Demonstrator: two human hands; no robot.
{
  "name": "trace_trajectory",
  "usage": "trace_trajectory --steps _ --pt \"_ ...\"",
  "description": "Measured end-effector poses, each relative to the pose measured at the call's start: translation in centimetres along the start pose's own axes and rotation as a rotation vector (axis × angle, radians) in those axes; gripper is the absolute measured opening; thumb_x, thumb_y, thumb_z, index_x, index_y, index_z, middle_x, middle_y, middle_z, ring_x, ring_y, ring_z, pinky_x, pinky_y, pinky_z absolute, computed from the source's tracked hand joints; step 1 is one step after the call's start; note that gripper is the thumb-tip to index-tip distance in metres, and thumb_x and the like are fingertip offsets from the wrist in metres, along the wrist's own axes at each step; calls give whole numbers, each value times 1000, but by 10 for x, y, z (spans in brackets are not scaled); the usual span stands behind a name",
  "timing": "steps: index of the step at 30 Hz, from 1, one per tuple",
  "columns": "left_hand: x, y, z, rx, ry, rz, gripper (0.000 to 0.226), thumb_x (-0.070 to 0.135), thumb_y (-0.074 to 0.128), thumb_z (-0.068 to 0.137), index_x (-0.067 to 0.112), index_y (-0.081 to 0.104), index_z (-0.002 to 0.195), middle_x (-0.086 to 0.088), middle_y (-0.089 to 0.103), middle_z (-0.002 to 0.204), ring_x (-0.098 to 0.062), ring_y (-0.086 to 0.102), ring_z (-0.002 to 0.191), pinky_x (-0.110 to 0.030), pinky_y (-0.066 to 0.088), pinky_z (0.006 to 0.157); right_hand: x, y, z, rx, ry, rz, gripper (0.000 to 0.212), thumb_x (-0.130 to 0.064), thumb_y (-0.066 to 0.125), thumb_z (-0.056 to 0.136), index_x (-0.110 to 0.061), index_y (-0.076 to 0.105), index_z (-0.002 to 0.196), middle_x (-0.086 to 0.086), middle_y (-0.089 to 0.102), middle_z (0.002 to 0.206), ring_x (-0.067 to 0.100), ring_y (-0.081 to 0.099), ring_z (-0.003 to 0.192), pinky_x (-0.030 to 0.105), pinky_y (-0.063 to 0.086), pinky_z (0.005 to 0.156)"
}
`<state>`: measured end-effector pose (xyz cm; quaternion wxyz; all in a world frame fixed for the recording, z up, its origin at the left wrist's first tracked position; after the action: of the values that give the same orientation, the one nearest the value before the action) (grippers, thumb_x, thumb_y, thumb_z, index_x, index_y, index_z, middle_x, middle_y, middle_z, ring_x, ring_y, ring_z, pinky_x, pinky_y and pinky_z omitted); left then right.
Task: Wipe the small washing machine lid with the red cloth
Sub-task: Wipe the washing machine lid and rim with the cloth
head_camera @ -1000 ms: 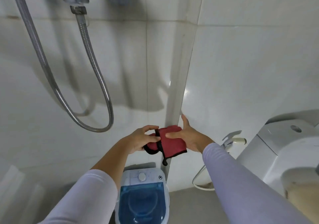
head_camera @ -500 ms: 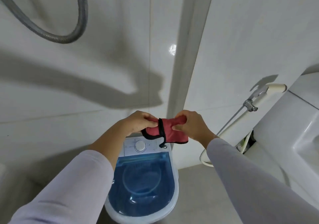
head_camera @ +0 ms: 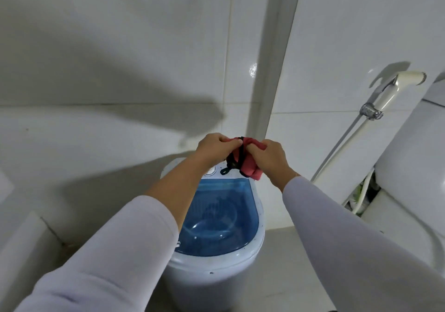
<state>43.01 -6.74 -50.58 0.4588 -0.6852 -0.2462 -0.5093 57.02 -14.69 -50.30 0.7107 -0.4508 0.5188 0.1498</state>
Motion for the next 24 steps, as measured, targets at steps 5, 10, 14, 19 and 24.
trace_trajectory --steps 5,10,14,19,24 --pt "23 12 -45 -139 -15 -55 49 43 33 98 10 66 113 -8 69 117 -16 62 101 -28 40 93 -11 3 -39 -187 91 317 42 -49 56 85 -8 66 88 18 70 91 35 67 86 45 56 87" --pt "41 14 -74 -263 28 -14 61 42 11 102 12 55 134 -8 53 140 -19 44 133 -34 26 105 -29 -9 -57 -249 -34 338 20 -22 68 83 -3 67 88 30 67 99 48 64 97 59 52 88" --pt "39 15 -73 -276 41 -36 62 45 10 102 17 56 132 -1 57 136 -13 48 122 -39 30 102 -32 -27 -53 -128 -79 297 18 -2 63 81 -13 52 73 6 57 77 27 61 79 46 57 76" --pt "-5 5 -52 -151 52 666 39 27 40 99 10 44 134 -7 45 146 -25 49 125 -32 37 95 -21 -40 -29 39 -113 125 24 -5 58 82 -9 40 98 -6 50 81 15 55 77 18 48 53" --pt "-70 16 -30 -302 -52 875 78 38 51 95 13 6 153 -5 7 161 -24 23 144 -35 27 112 -15 -24 4 48 -197 18 21 3 48 83 -10 37 94 4 55 85 16 56 65 13 46 45"
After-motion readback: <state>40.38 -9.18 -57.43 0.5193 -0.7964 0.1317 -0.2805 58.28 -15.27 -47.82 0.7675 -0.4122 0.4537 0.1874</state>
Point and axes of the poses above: each hand's wrist, its own z-axis towards the middle knuckle, its own y-axis out of the palm, x = y × z, the point moved 10 cm from there along z, towards the middle knuckle
